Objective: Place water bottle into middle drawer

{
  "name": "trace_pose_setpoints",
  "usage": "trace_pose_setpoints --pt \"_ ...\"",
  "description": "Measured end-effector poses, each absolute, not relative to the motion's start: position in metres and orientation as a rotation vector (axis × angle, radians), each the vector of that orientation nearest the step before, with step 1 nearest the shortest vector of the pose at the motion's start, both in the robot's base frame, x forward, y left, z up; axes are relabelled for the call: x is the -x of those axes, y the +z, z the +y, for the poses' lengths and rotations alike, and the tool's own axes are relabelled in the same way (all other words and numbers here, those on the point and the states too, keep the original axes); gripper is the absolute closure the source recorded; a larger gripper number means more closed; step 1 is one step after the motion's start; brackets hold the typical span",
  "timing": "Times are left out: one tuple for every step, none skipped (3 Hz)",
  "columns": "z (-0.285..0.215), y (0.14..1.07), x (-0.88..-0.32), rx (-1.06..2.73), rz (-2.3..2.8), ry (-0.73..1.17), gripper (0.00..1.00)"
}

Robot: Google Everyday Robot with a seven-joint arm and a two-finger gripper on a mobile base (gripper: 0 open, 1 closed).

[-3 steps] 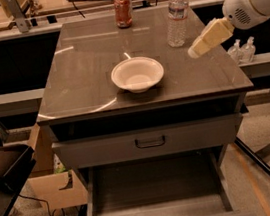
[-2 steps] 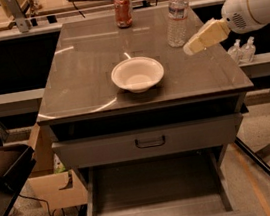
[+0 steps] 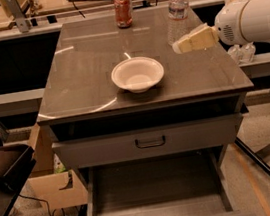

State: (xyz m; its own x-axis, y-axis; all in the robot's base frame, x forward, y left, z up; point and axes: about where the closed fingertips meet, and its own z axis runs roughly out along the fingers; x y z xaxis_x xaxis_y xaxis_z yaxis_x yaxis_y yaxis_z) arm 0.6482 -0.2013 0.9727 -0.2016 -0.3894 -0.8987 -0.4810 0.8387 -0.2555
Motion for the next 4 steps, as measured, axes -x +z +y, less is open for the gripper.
trace_pose_setpoints --pt "-0.201 0.973 -0.648 0.662 1.821 0.095 0.0" --pt "-0.199 0.972 -0.65 0.646 1.813 0.101 0.0" --pt "-0.203 0.968 -0.672 0.572 1.764 0.119 0.0" --pt "-0.209 0.963 -0.709 0.477 1.68 0.151 0.0"
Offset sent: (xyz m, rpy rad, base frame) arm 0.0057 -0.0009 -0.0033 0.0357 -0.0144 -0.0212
